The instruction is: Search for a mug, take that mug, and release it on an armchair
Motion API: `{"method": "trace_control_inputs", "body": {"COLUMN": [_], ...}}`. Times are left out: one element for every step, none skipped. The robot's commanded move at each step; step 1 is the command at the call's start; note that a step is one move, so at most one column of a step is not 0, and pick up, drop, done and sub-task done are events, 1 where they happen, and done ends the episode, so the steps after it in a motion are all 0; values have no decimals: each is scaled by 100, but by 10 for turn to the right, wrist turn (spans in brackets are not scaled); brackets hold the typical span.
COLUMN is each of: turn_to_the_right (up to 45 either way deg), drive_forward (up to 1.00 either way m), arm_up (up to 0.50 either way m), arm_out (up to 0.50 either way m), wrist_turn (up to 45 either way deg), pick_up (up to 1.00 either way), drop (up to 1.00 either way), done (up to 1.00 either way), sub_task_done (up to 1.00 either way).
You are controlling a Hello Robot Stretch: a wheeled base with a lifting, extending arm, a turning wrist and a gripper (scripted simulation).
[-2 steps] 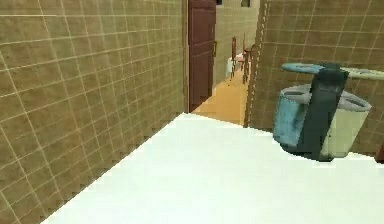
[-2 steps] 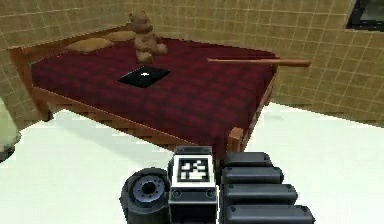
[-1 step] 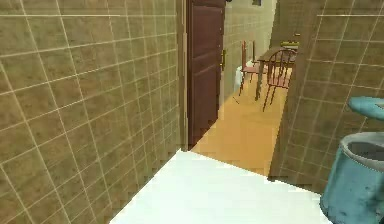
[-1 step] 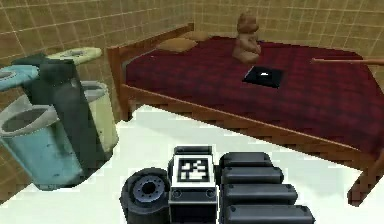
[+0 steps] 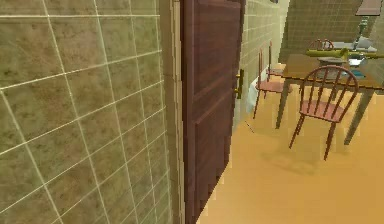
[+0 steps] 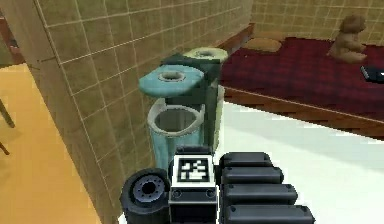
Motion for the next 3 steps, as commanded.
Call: {"method": "trace_control_inputs", "body": {"turn_to_the_right": [-60, 0, 450], "drive_forward": [0, 40, 0], "arm_up": [0, 0, 0], "arm_out": [0, 0, 0], "wrist_turn": [0, 0, 0], "pick_up": [0, 0, 0], "drop": [0, 0, 0], "done": [0, 0, 0], "sub_task_done": [0, 0, 0]}}
